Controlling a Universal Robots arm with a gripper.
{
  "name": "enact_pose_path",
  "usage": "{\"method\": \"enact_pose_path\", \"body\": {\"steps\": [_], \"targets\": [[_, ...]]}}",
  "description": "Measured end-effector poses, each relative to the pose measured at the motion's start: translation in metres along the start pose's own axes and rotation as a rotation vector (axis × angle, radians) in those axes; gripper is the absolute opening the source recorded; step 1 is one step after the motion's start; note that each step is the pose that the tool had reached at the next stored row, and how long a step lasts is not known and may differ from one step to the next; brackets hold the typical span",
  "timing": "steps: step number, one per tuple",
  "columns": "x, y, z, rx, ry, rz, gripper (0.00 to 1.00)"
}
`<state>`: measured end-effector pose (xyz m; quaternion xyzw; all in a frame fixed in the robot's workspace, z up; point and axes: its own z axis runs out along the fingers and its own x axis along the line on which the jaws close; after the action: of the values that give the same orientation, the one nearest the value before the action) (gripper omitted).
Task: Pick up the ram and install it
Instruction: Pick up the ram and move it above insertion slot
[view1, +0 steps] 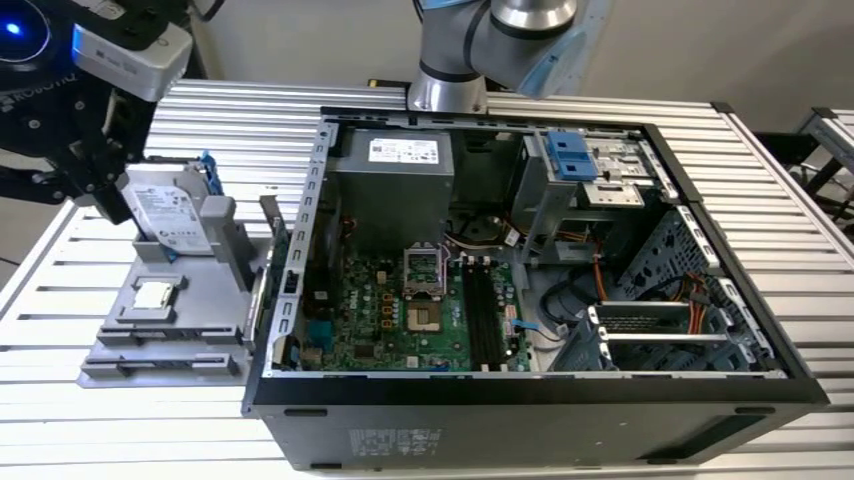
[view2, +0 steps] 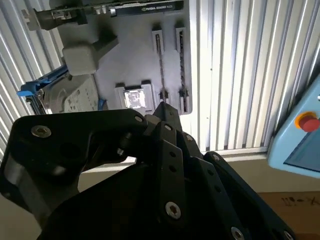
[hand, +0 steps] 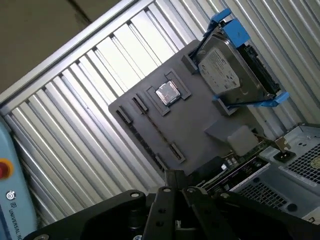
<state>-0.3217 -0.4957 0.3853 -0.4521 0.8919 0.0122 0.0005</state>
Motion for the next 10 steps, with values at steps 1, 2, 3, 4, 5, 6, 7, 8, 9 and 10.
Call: {"method": "enact_pose_path", "body": {"steps": [1,2,3,4,5,6,7,8,9,10], "targets": [[0.0,0.0,0.0,-0.0002,0.0003,-0.018,0.0],[0.0,0.0,0.0,-0.0005,0.0007,-0.035,0.0],[0.0,0.0,0.0,-0.0007,0.0012,-0.055,0.0],[0.0,0.0,0.0,-0.0009,0.0016,-0.072,0.0],[0.0,0.0,0.0,-0.0011,0.0019,-0.089,0.0],[0.0,0.0,0.0,-0.0013,0.0023,-0.107,0.0],[0.0,0.0,0.0,-0.0016,0.0028,-0.127,0.0],[0.0,0.0,0.0,-0.0017,0.0031,-0.145,0.0],[0.0,0.0,0.0,-0.002,0.0035,-0.163,0.0],[0.0,0.0,0.0,-0.0022,0.0038,-0.181,0.0]]}}
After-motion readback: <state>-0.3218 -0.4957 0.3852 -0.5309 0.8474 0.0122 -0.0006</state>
